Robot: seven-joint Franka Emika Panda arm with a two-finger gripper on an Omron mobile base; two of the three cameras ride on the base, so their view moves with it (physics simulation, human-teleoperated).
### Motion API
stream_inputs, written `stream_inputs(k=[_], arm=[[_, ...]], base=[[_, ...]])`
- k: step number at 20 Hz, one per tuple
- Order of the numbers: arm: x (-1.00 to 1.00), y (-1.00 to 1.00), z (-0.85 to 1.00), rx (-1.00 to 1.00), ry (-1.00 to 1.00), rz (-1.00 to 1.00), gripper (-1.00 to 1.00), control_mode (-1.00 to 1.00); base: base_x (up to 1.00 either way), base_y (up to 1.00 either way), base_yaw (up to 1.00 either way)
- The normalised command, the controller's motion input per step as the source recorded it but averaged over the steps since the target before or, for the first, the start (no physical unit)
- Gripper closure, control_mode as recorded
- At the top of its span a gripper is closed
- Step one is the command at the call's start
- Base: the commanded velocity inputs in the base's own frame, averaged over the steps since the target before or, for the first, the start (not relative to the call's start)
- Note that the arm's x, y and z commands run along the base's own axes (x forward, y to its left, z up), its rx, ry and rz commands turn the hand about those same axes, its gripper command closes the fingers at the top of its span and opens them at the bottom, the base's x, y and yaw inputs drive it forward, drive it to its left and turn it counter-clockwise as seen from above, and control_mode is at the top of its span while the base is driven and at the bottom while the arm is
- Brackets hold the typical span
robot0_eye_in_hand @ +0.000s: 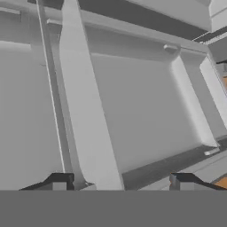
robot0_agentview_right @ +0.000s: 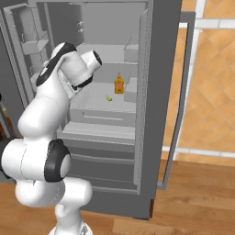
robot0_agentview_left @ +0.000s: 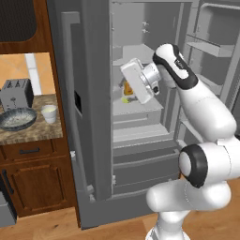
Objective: Grab a lemon wedge from the fridge and one ice cube from the ice bowl, and put them in the glass of lemonade.
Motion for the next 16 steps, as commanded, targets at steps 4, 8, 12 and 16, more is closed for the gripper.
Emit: stream_inputs(k=[4, 8, 12, 16], arm=[[-0.35, 0.94, 0.0, 0.0, 0.0, 0.0, -1.0, -1.0], [-0.35, 0.78, 0.0, 0.0, 0.0, 0.0, -1.0, -1.0], [-0.02, 0.63, -0.01, 0.0, 0.0, 0.0, -1.0, -1.0], [0.01, 0.64, 0.0, 0.0, 0.0, 0.0, -1.0, -1.0]], base=[[0.0, 0.0, 0.0], [0.0, 0.0, 0.0], [0.0, 0.0, 0.0], [0.0, 0.0, 0.0]])
